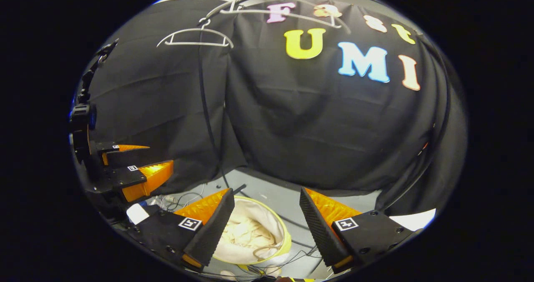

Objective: Grasp the clothes on the hanger with both hands and then place them into the laundry hamper below.

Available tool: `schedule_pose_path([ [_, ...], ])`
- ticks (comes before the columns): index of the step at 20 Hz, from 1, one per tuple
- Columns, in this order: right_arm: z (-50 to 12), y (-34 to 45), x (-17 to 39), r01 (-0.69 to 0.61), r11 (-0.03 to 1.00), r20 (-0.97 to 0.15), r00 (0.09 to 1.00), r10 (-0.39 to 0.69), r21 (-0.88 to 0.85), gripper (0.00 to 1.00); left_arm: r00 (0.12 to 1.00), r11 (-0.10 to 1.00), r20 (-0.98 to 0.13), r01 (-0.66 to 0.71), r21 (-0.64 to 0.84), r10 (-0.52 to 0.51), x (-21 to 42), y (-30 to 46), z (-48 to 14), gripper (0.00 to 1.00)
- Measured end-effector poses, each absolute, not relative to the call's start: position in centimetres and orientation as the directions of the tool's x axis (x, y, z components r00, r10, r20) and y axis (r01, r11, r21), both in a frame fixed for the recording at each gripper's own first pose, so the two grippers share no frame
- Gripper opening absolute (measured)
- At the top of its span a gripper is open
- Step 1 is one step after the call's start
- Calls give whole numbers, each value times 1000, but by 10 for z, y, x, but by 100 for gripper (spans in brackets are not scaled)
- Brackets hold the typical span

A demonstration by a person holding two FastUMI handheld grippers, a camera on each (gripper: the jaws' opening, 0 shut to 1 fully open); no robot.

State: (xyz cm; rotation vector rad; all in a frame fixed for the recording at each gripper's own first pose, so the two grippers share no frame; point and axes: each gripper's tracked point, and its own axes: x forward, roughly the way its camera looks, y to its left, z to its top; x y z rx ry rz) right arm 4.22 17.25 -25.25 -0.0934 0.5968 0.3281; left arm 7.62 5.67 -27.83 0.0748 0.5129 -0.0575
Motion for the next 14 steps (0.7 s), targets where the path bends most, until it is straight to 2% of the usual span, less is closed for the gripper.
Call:
schedule_pose_path([
  [4, -181, 144, 51, -236, 972, -447, 870, 206, -12, 99, 925, 995, -371, 95, 26, -79, 93, 55, -203, 88],
  [6, -150, 126, 52, -182, 983, -397, 903, 164, -8, 97, 946, 992, -306, 123, 33, -107, 99, 54, -169, 87],
  [14, -53, 53, 25, -5, 1000, -210, 978, 2, -14, 97, 973, 984, -150, 178, -2, -176, 75, 38, -64, 87],
])
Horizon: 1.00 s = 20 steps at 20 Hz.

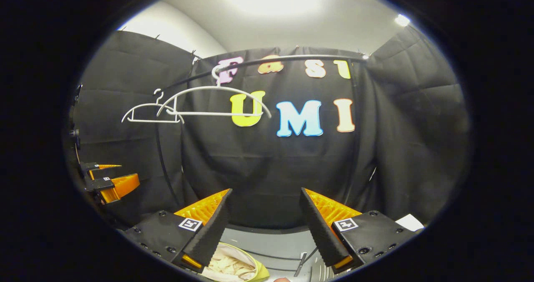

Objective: Grasp the clothes on the hanger with both hands and then place them into the laundry hamper below.

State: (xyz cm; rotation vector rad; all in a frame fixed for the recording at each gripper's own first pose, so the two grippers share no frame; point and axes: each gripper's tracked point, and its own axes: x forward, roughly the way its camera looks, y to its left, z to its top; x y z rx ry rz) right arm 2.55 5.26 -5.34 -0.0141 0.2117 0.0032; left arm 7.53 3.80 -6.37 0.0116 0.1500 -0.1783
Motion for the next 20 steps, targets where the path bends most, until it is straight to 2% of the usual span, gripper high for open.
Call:
schedule_pose_path([
  [9, 0, -7, -44, 84, 995, -101, 991, -90, -57, 96, 988, 989, -41, 150, 14, -149, 23, 48, -5, 87],
  [13, 10, -25, -72, 120, 992, -78, 989, -123, -48, 98, 988, 987, -1, 156, 23, -156, -18, 51, 16, 87],
  [20, 27, -49, -100, 162, 986, -45, 985, -164, -47, 99, 988, 989, 41, 147, 3, -147, -41, 49, 35, 87],
])
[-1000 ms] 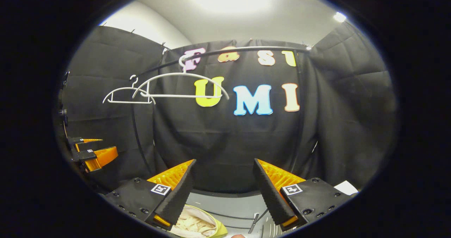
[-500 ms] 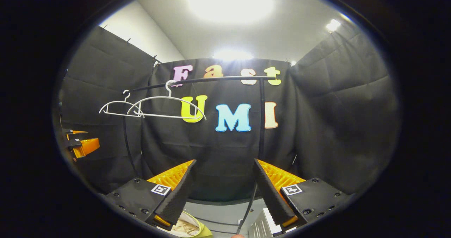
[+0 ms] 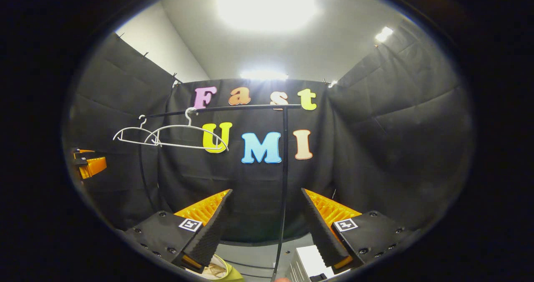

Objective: Grasp the clothes on the hanger with both hands and then place them into the laundry hamper below.

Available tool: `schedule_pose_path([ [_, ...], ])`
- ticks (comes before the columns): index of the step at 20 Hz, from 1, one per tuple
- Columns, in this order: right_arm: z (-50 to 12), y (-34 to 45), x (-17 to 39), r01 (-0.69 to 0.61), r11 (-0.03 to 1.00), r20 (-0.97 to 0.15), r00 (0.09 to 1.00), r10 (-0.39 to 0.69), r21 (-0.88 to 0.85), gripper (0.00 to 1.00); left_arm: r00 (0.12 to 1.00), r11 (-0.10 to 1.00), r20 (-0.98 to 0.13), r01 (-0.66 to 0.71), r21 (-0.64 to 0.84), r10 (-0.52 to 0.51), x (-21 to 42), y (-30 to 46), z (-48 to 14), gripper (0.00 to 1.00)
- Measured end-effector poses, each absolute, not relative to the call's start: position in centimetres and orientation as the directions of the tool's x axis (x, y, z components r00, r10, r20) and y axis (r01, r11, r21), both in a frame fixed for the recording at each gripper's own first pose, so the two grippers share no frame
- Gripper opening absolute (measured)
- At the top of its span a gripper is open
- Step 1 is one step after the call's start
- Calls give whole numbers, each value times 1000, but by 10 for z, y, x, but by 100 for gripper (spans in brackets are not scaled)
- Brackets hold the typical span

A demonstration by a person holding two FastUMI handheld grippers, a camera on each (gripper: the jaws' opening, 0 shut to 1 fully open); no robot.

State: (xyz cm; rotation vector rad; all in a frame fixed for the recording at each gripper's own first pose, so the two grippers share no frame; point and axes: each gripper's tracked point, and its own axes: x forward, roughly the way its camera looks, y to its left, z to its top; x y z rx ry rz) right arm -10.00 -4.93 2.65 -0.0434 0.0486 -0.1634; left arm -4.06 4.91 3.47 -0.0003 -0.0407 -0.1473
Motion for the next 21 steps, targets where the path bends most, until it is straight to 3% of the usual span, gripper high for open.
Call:
schedule_pose_path([
  [21, 35, -58, -87, 182, 982, -20, 983, -183, -45, 99, 987, 988, 37, 157, 10, -157, -28, 48, 33, 87],
])
